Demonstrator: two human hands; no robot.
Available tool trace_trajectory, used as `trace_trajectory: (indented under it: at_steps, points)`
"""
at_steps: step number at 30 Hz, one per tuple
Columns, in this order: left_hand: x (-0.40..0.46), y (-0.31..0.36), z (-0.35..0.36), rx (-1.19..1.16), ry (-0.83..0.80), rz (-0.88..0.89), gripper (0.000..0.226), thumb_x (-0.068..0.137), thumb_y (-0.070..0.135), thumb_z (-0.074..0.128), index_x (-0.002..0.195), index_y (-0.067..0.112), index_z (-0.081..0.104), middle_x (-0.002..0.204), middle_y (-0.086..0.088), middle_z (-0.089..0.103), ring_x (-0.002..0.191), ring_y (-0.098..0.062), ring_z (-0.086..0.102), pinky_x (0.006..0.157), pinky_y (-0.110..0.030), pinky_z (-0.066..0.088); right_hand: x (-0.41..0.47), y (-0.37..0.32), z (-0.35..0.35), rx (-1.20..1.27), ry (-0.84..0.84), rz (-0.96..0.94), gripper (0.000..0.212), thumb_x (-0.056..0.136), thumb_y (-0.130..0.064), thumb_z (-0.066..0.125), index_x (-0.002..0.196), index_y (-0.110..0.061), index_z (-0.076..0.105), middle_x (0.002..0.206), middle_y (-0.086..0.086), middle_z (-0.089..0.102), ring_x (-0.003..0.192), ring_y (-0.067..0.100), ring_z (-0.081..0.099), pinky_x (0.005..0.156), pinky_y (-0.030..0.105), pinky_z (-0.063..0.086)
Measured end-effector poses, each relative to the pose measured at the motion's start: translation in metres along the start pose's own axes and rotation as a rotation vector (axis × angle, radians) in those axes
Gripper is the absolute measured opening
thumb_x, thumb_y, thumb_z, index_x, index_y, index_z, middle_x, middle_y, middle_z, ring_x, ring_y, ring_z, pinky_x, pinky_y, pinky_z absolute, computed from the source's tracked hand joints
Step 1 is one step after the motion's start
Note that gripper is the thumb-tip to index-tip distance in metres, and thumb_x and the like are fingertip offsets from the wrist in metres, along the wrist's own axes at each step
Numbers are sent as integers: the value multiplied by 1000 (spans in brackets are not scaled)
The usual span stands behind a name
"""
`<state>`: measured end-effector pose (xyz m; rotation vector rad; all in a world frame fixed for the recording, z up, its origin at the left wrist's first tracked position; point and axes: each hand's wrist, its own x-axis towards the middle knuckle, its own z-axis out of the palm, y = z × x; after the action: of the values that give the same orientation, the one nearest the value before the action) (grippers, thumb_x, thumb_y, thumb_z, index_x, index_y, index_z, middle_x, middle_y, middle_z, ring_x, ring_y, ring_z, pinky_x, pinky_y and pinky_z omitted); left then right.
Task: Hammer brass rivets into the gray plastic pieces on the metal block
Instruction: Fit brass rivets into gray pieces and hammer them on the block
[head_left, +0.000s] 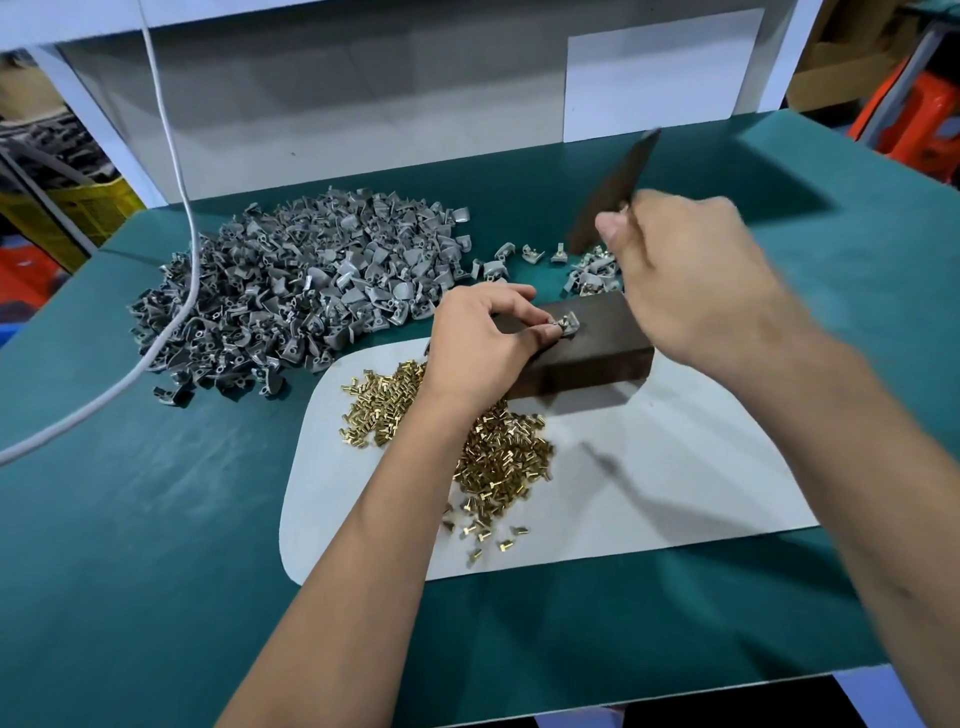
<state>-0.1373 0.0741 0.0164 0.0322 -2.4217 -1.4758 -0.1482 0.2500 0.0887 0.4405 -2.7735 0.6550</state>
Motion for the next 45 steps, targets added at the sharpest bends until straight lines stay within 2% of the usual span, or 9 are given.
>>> trace_trajectory:
  at_steps: [5, 10, 16, 20, 24, 29, 33, 38, 45]
  points:
    - [0, 1, 0, -23, -1, -14, 8, 79, 11, 87, 80, 15, 81, 118, -3, 72, 99, 0, 64, 80, -1, 40, 3, -3, 3, -160, -321, 22, 45, 109, -40, 37, 69, -21, 38, 80, 10, 53, 79, 36, 51, 70, 39, 42]
    - [1, 0, 0, 4, 15, -12, 11, 77, 12, 88, 77, 19, 80, 113, 0, 73, 100, 1, 64, 84, -1, 40, 0, -4, 1, -17, -11, -14, 42, 107, -43, 38, 73, -19, 42, 68, 5, 47, 58, 26, 43, 54, 35, 31]
    - [-1, 1, -1, -22, 4, -9, 12, 78, 10, 88, 76, 19, 79, 115, -1, 73, 102, -2, 65, 81, -1, 41, 1, -3, 8, -177, -229, 69, 45, 106, -45, 38, 68, -21, 37, 76, 8, 50, 73, 36, 49, 66, 37, 40]
    - [0, 1, -1, -26, 4, 4, 19, 77, 11, 88, 72, 26, 77, 113, 1, 73, 103, -3, 66, 86, -7, 44, -8, -5, 10, -12, 75, 12, 41, 102, -51, 33, 83, -18, 49, 69, 7, 47, 62, 34, 43, 60, 39, 42]
    - [-2, 2, -2, -25, -14, 23, 18, 77, 13, 88, 73, 26, 77, 113, -1, 73, 102, -2, 66, 87, -7, 44, -4, -8, 16, -174, -224, 48, 44, 107, -44, 39, 69, -22, 36, 72, 6, 45, 74, 35, 45, 68, 38, 39]
    - [-1, 1, -1, -36, -8, -10, 17, 77, 11, 88, 73, 24, 78, 113, 1, 73, 104, 0, 65, 87, -4, 41, -2, -7, 11, -17, 74, 1, 36, 101, -49, 34, 76, -23, 40, 69, 8, 47, 66, 35, 43, 64, 38, 40]
    - [-1, 2, -2, -45, -18, 3, 22, 77, 13, 88, 70, 29, 75, 113, 1, 74, 103, -2, 66, 93, -18, 49, -5, -3, 19, -126, -209, 75, 41, 107, -42, 38, 70, -23, 38, 72, 6, 47, 74, 35, 47, 69, 39, 41]
    - [-1, 2, -1, -28, -4, 3, 27, 77, 12, 88, 67, 32, 73, 113, 1, 74, 105, -8, 68, 93, -18, 48, -6, -2, 12, -29, 10, 47, 38, 103, -49, 37, 75, -23, 40, 67, 2, 44, 66, 35, 45, 63, 37, 38]
    - [-2, 1, -1, -27, -29, -30, 15, 79, 12, 87, 74, 23, 78, 111, 4, 73, 97, 10, 62, 87, -9, 46, 4, -2, 3, -135, -126, 66, 44, 103, -48, 39, 67, -22, 39, 75, 11, 52, 67, 35, 48, 66, 37, 40]
